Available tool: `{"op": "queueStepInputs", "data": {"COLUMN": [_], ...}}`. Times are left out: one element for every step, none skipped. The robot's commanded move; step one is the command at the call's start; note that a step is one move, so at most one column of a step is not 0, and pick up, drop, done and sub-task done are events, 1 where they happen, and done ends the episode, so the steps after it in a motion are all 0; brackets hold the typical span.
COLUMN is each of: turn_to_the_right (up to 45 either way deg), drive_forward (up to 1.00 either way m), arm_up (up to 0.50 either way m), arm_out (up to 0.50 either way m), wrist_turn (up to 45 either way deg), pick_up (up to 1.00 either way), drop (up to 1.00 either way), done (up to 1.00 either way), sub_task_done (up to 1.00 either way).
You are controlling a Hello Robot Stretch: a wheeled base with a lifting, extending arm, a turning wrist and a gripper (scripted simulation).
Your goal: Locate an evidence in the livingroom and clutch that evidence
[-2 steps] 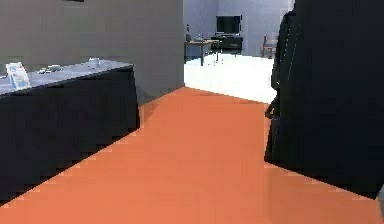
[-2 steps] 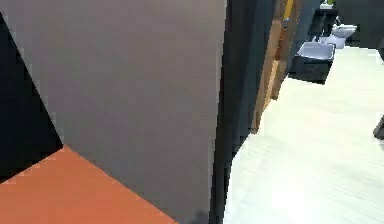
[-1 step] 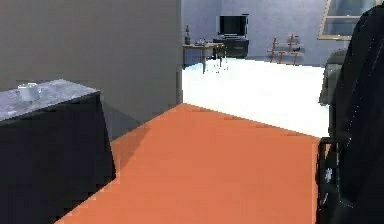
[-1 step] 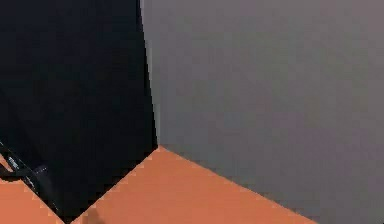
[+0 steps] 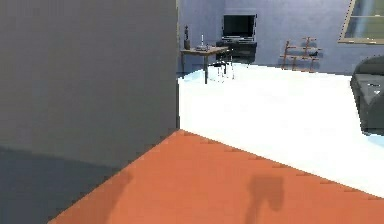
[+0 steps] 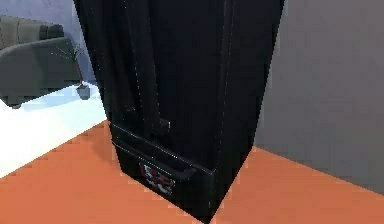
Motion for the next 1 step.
{"op": "queueStepInputs", "data": {"turn_to_the_right": [9.0], "drive_forward": [0.00], "arm_up": [0.00], "arm_out": [0.00], "wrist_turn": [0.0], "pick_up": [0.00], "drop": [0.00], "done": [0.00], "sub_task_done": [0.00]}}
